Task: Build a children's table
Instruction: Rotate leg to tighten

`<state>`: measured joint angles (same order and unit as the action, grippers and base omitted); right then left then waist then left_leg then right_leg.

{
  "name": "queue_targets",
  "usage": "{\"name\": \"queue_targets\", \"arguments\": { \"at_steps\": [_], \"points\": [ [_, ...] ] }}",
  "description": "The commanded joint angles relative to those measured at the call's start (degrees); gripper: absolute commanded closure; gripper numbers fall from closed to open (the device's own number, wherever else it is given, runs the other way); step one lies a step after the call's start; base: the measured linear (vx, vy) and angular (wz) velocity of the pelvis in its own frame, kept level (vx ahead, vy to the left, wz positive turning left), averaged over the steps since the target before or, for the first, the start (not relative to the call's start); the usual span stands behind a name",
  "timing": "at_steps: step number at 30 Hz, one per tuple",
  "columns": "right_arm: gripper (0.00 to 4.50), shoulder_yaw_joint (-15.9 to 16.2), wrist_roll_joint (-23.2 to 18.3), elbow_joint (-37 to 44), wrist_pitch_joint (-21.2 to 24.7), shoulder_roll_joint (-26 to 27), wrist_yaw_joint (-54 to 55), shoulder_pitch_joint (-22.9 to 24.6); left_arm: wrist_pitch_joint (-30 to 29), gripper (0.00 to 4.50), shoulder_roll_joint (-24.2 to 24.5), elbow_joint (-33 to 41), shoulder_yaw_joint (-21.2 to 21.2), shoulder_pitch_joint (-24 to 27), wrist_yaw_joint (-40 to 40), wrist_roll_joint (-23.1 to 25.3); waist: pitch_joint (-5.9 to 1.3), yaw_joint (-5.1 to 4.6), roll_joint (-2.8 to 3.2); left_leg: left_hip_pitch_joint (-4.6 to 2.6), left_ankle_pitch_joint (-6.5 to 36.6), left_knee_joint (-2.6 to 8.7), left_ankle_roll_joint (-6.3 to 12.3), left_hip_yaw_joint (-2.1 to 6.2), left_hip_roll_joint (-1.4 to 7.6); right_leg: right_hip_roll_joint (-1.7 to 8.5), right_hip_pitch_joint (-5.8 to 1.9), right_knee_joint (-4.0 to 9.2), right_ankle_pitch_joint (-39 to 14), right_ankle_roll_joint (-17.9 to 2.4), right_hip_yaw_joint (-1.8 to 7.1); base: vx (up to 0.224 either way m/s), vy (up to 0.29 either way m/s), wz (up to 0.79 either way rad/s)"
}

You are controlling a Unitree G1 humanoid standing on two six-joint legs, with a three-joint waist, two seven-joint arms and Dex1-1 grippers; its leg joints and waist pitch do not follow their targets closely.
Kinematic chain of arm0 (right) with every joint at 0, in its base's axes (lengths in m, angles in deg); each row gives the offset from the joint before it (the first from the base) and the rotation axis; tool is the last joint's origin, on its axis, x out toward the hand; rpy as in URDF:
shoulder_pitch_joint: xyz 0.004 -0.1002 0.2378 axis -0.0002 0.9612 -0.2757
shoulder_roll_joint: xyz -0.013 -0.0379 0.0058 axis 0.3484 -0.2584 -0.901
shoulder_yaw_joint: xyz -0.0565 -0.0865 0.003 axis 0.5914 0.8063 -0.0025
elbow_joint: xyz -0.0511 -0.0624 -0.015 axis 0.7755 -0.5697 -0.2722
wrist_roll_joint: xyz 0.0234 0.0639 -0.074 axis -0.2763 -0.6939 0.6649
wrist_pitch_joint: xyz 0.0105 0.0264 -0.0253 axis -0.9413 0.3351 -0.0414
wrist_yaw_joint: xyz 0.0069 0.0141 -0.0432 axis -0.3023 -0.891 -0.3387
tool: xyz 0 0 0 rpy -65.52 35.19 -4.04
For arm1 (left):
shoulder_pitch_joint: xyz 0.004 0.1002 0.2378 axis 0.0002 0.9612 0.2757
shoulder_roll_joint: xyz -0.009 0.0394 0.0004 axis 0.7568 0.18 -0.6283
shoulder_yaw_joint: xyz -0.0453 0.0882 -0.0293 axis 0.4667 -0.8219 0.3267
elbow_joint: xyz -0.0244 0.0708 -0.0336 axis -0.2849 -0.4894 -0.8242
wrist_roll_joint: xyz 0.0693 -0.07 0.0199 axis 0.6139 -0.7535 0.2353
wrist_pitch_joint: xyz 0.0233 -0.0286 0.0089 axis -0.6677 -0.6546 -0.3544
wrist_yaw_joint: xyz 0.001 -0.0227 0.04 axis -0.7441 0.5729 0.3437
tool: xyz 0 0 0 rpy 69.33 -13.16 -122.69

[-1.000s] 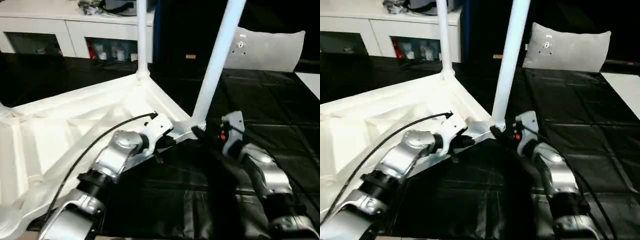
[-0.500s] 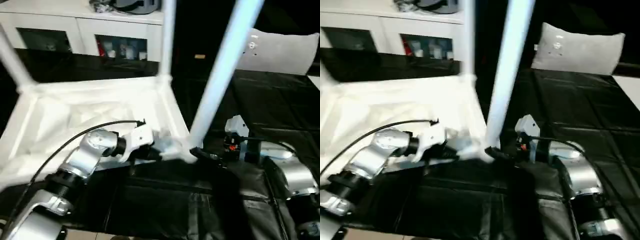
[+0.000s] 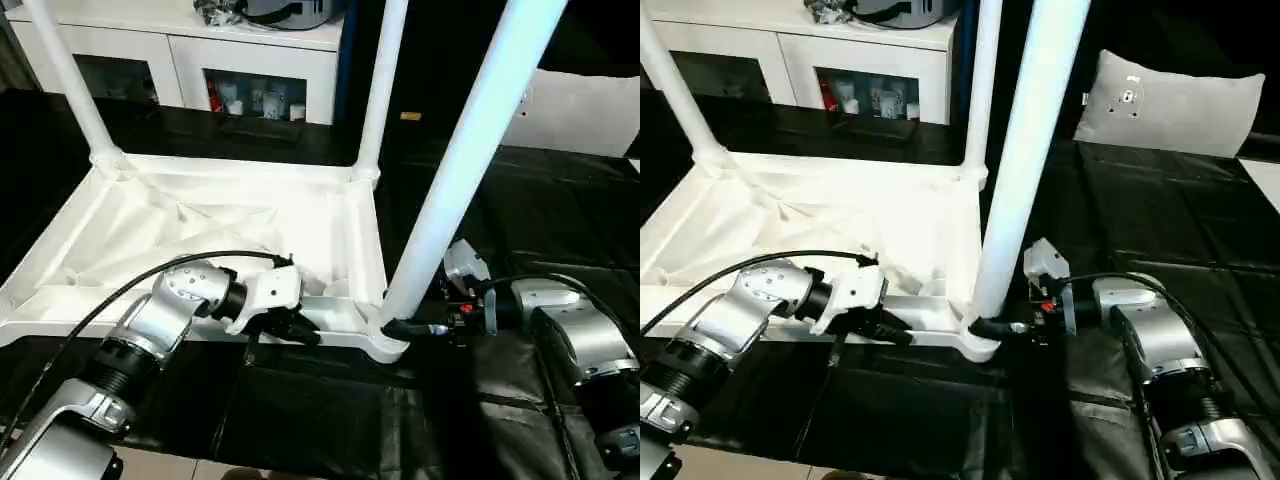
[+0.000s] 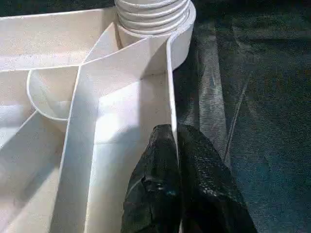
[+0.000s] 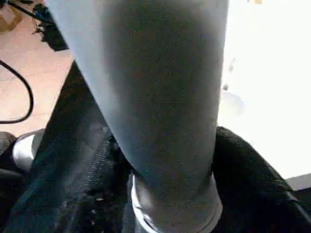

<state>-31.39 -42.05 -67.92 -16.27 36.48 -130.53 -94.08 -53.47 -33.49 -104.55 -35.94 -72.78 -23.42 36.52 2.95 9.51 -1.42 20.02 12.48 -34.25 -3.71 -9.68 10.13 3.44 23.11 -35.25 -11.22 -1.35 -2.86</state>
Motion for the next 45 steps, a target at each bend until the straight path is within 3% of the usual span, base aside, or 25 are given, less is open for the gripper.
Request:
{"name": "queue_targets", "arguments": {
  "at_steps": [1, 6, 7, 10, 12, 13, 15, 17, 20, 23, 24, 28, 31, 39, 42, 43, 45],
  "points": [
    [2.33, 0.16, -1.03, 0.75, 0.71, -1.19, -1.49, -0.25, 0.11, 4.5, -0.11, 0.32, -2.0, 0.18, -2.3, 0.58, -3.5, -0.16, -0.47, -0.22, 3.69, 3.82, 4.1, 0.51, 3.44, 5.26, -3.02, 3.16, -5.56, -13.77, 2.68, 0.0, 0.0, 0.0],
    [2.44, -0.82, -2.42, 2.2, 2.33, -0.78, -2.55, 1.31, -0.88, 4.5, -0.66, 0.59, -1.28, 0.7, -1.27, 0.31, -3.54, -0.04, -0.55, -0.18, 3.24, 3.77, 4.14, 0.52, 3.44, 5.23, -3.01, 3.1, -5.32, -13.55, 2.68, 0.0, 0.0, 0.0],
    [2.45, -1.41, -3.05, 3.21, 2.84, -0.08, -1.26, 2.13, -2.47, 4.5, -1.06, 1.16, -0.92, 0.83, 0.08, 0.31, -3.5, -0.03, -0.82, -0.19, 3.4, 3.77, 4.21, 0.48, 3.41, 5.21, -2.99, 3.19, -5.72, -13.45, 2.67, 0.0, 0.0, 0.0],
    [2.46, -3.26, -4.03, 6.14, 4.91, 2.99, 5.91, 4.3, -8.02, 4.5, -2.91, 3.03, 0.73, 1.11, 4.54, -0.43, -3.43, 0.06, -0.74, -0.08, 3.15, 3.9, 3.79, 0.6, 3.47, 5.29, -3.03, 3.15, -5.73, -13.19, 2.74, 0.0, 0.0, 0.0],
    [2.46, -3.59, -2.2, 6.81, 5.27, 5.83, 12.73, 4.8, -12.13, 4.5, -4.55, 4.53, 1.88, 1.4, 7.16, -1.52, -3.28, -0.41, -0.8, -0.15, 4.76, 4.12, 2.86, 0.62, 3.31, 5.33, -2.89, 3.54, -9.02, -12.69, 2.71, 0.0, 0.0, 0.0],
    [2.46, -4.45, 0.37, 7.23, 6.68, 10.0, 22.68, 4.72, -16.56, 4.5, -6.82, 5.56, 3.06, 1.58, 10.86, -2.12, -2.95, -0.88, -0.72, -0.24, 6.86, 4.52, 1.06, 0.7, 3.23, 5.41, -2.72, 4.19, -14.63, -11.14, 2.78, 0.0, 0.0, 0.0],
    [2.47, -4.98, 1.09, 7.33, 7.67, 11.65, 26.42, 4.5, -17.94, 4.5, -7.72, 5.74, 3.41, 1.59, 12.25, -2.14, -2.97, -1.68, -0.83, 0.06, 8.41, 4.86, -0.58, 1.1, 3.0, 5.59, -3.05, 4.69, -20.09, -9.02, 2.64, 0.0, 0.0, 0.0],
    [2.49, -5.94, 2.9, 7.81, 9.59, 14.6, 33.37, 4.02, -19.58, 4.5, -9.51, 5.61, 3.74, 1.4, 15.24, -1.31, -3.04, -2.36, -0.87, -0.02, 8.29, 4.94, -0.83, 1.12, 3.02, 5.39, -2.89, 4.76, -19.27, -8.33, 2.7, 0.0, 0.0, 0.0],
    [2.49, -10.12, 6.16, 6.37, 15.98, 20.33, 49.83, 0.8, -25.04, 4.5, -13.62, 5.77, 3.6, -0.05, 24.5, 3.46, -3.05, -3.48, -0.59, -0.19, 7.49, 4.92, -1.32, 1.08, 2.95, 5.11, -2.74, 4.66, -15.98, -9.14, 2.81, 0.0, 0.0, 0.0],
    [2.49, -11.14, 5.53, 6.09, 15.38, 21.7, 52.29, 0.18, -27.46, 4.5, -15.82, 5.91, 4.27, -0.58, 28.06, 3.84, -3.11, -3.65, -0.63, -0.06, 7.15, 4.7, -0.76, 0.95, 2.83, 5.27, -2.89, 4.74, -15.39, -9.1, 2.96, 0.0, 0.0, 0.0],
    [1.95, -10.66, 5.77, 6.24, 14.04, 21.66, 51.64, 0.15, -28.33, 4.5, -16.87, 5.81, 4.72, -0.9, 29.71, 3.77, -3.15, -3.58, -0.53, -0.05, 6.73, 4.66, -0.63, 0.92, 2.86, 5.23, -2.9, 4.64, -14.25, -9.3, 2.96, 0.0, 0.0, 0.0],
    [1.75, -10.25, 4.87, 8.51, 13.07, 21.31, 48.8, 1.08, -27.58, 4.5, -17.44, 6.52, 4.2, -0.27, 31.31, 4.46, -3.51, -3.36, -0.39, 0.21, 2.79, 4.3, 1.45, 0.85, 2.78, 4.97, -3.37, 3.71, -4.04, -11.49, 2.83, 0.0, 0.0, 0.0],
    [1.34, -10.45, 5.12, 9.97, 13.39, 20.64, 48.27, 1.8, -27.41, 4.5, -16.9, 7.14, 3.73, 0.35, 30.88, 5.29, -3.5, -3.24, -0.31, 0.11, 2.1, 4.25, 2.21, 0.83, 2.85, 4.97, -3.45, 3.53, -1.92, -12.31, 2.79, 0.0, 0.0, 0.0],
    [0.56, -10.11, 3.91, 13.01, 8.52, 10.43, 36.08, 5.41, -22.49, 4.5, -12.36, 6.18, 2.24, 0.95, 25.81, 5.18, -3.36, -2.62, -0.21, 0.02, 4.51, 4.17, 2.87, 0.79, 2.9, 5.05, -3.62, 3.84, -3.72, -12.35, 2.79, 0.0, 0.0, 0.0],
    [0.43, -9.98, 3.54, 13.44, 8.25, 7.63, 32.18, 5.71, -20.59, 4.5, -10.86, 5.63, 1.74, 0.89, 23.04, 5.09, -3.26, -2.54, -0.28, 0.06, 5.14, 4.23, 3.1, 0.87, 3.03, 5.08, -3.64, 3.95, -5.24, -12.03, 2.75, 0.0, 0.0, 0.0],
    [0.35, -9.11, 4.01, 12.88, 7.12, 4.91, 29.12, 5.66, -17.34, 4.5, -9.1, 5.26, 0.89, 0.85, 20.18, 4.97, -3.14, -2.6, -0.35, 0.19, 5.92, 4.34, 3.11, 0.99, 2.98, 5.09, -3.7, 4.27, -7.75, -11.45, 2.61, 0.0, 0.0, 0.0],
    [0.35, -8.56, 4.15, 12.18, 5.94, 2.92, 26.36, 5.33, -15.69, 4.5, -7.4, 5.13, 0.33, 0.83, 17.3, 4.58, -3.21, -2.5, -0.34, -0.1, 6.28, 4.26, 2.9, 0.86, 3.01, 5.18, -3.46, 4.36, -9.07, -11.4, 2.7, 0.0, 0.0, 0.0]
  ]
}}
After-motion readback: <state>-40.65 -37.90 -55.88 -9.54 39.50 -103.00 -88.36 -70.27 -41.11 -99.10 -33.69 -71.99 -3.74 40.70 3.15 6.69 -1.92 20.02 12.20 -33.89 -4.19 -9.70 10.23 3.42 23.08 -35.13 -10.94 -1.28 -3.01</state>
